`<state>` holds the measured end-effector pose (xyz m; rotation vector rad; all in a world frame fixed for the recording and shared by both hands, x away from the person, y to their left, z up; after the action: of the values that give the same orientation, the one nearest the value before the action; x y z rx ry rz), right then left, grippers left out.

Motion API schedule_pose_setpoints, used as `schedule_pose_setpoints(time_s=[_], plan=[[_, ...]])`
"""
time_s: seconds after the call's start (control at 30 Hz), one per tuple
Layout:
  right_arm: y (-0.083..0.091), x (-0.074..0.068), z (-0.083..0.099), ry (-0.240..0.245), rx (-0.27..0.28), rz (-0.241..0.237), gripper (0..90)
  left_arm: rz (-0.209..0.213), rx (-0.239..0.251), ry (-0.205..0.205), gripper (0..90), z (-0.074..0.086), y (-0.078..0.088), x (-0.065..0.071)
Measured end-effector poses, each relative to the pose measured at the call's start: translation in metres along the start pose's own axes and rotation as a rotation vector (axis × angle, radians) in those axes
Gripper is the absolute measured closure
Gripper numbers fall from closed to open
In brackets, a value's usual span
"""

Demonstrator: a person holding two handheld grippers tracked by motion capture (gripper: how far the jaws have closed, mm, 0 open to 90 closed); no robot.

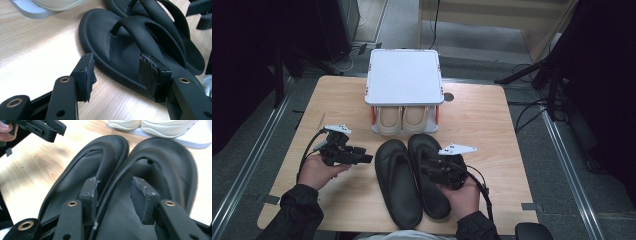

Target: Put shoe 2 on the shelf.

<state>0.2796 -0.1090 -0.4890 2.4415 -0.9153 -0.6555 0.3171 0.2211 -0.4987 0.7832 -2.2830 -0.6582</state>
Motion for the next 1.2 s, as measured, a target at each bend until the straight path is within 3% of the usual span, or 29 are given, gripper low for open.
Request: schedule_pose_setpoints(time_s=[0.13, 0.33, 0.5, 0.7, 0.97, 1.2], plan=[[-0.007, -0.008, 0.006, -0.02, -0.005, -0.002, 52.9, -0.01, 0.001, 0.0, 45.2, 0.0, 0.0, -0.001], [-0.017, -0.018, 0.013, 0.005, -0.027, 0.021, 49.9, -0.014, 0.008, -0.004, 44.9, 0.0, 0.001, -0.001], [-0.025, -0.023, 0.014, -0.014, -0.029, 0.027, 47.2, -0.013, 0.006, -0.003, 44.4, -0.001, 0.001, -0.001], [-0.037, -0.022, 0.015, -0.019, -0.036, 0.077, 45.8, -0.016, 0.005, -0.001, 44.2, -0.001, 0.001, -0.001], [-0.056, -0.024, 0.016, -0.035, -0.039, 0.136, 51.1, -0.027, 0.024, 0.026, 44.0, -0.001, 0.004, -0.006], [-0.06, -0.023, 0.017, -0.066, -0.043, 0.15, 58.6, -0.03, 0.034, 0.035, 43.9, -0.001, 0.007, -0.009]])
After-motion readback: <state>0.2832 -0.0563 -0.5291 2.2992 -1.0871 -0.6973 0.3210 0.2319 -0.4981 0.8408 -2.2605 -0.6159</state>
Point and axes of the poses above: each handheld gripper's, and its own axes: y roughly backward along the jaws, z roughly out of its underside, x roughly to its right, the point moved 2 cm from there along -y, roughly forward along the jaws, and after that the axes turned 6 degrees about x, right-handed, at the moved point
